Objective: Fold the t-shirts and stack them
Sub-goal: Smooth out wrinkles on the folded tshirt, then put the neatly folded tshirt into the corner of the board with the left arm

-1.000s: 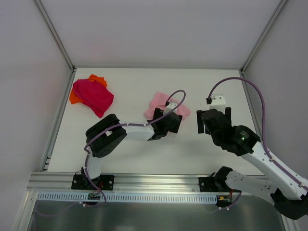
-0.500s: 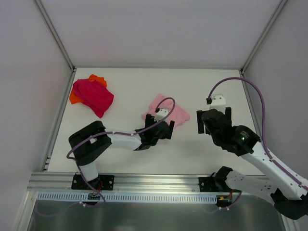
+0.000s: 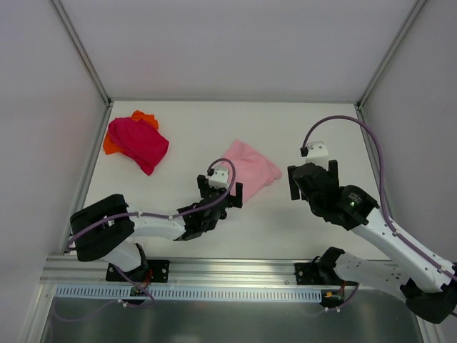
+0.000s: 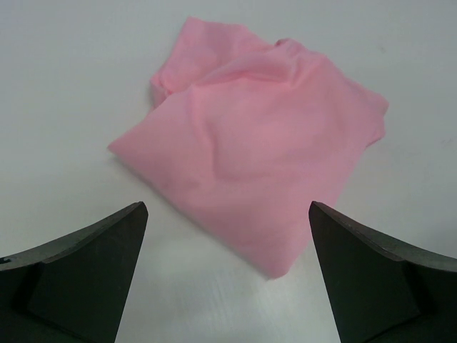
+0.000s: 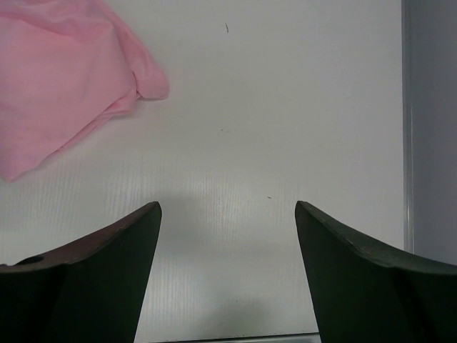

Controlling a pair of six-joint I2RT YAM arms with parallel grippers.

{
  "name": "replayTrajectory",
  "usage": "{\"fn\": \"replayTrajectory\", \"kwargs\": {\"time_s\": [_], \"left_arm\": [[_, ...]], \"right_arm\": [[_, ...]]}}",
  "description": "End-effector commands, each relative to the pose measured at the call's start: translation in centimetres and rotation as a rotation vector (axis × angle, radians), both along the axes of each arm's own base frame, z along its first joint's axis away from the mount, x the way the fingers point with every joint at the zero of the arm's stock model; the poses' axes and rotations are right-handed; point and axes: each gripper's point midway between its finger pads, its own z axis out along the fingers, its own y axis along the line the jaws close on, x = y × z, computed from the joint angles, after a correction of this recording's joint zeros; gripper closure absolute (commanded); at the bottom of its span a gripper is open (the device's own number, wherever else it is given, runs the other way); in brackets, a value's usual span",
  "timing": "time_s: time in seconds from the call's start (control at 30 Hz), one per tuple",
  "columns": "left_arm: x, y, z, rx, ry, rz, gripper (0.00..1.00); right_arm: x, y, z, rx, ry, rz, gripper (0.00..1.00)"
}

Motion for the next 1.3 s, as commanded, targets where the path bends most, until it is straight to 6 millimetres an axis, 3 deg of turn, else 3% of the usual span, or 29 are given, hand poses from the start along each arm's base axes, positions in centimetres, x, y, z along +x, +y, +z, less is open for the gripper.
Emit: {"fn": "replayTrajectory", "kwargs": {"time_s": [0.0, 0.1, 0.2, 0.27, 0.37, 0.43, 0.5, 0.53, 0.6, 0.7, 0.8, 1.0, 1.27], "left_arm": [[-0.2, 2.8, 3.4, -0.155, -0.136, 0.106, 0.01], [0.5, 3.1, 4.1, -0.033, -0.093, 0.14, 0.01], [0.8, 4.2, 5.7, -0.042, -0.055, 0.159, 0.01], [1.1, 4.0, 8.3, -0.121, -0.017, 0.116, 0.01], [0.8, 6.5, 10.3, -0.089, -0.021, 0.166, 0.01], [1.3, 9.6, 11.0, -0.094, -0.016, 0.209, 0.01], [1.2, 10.4, 9.4, -0.137, 0.039, 0.166, 0.01], [1.8, 11.2, 9.9, -0.188, 0.019, 0.172, 0.01], [1.6, 10.5, 8.2, -0.194, 0.045, 0.114, 0.01], [2.0, 9.8, 6.1, -0.189, 0.089, 0.117, 0.01], [2.1, 10.6, 5.1, -0.171, 0.073, 0.152, 0.01], [1.7, 12.2, 5.8, -0.143, 0.035, 0.176, 0.01], [1.9, 11.3, 5.8, -0.159, 0.035, 0.131, 0.01]], "right_arm": [[0.3, 0.3, 0.4, 0.018, -0.033, -0.006, 0.19], [1.3, 1.8, 1.1, 0.031, -0.057, 0.042, 0.16], [2.9, 2.9, 1.6, -0.002, -0.067, 0.024, 0.15], [4.1, 3.8, 2.2, 0.001, -0.091, 0.015, 0.13], [5.8, 5.2, 1.5, 0.047, -0.079, 0.012, 0.12], [6.4, 5.6, 0.3, 0.081, -0.069, 0.019, 0.12], [7.4, 5.9, -0.8, 0.127, -0.095, 0.014, 0.12], [7.5, 6.3, -1.2, 0.156, -0.092, 0.03, 0.12], [8.0, 6.3, -1.5, 0.172, -0.1, 0.026, 0.12], [7.9, 5.7, -1.6, 0.153, -0.114, 0.011, 0.13], [7.5, 5.6, -0.2, 0.211, -0.189, 0.041, 0.13], [8.1, 6.5, -0.7, 0.212, -0.204, 0.085, 0.12], [8.6, 6.3, -1.3, 0.177, -0.183, 0.069, 0.13]]}}
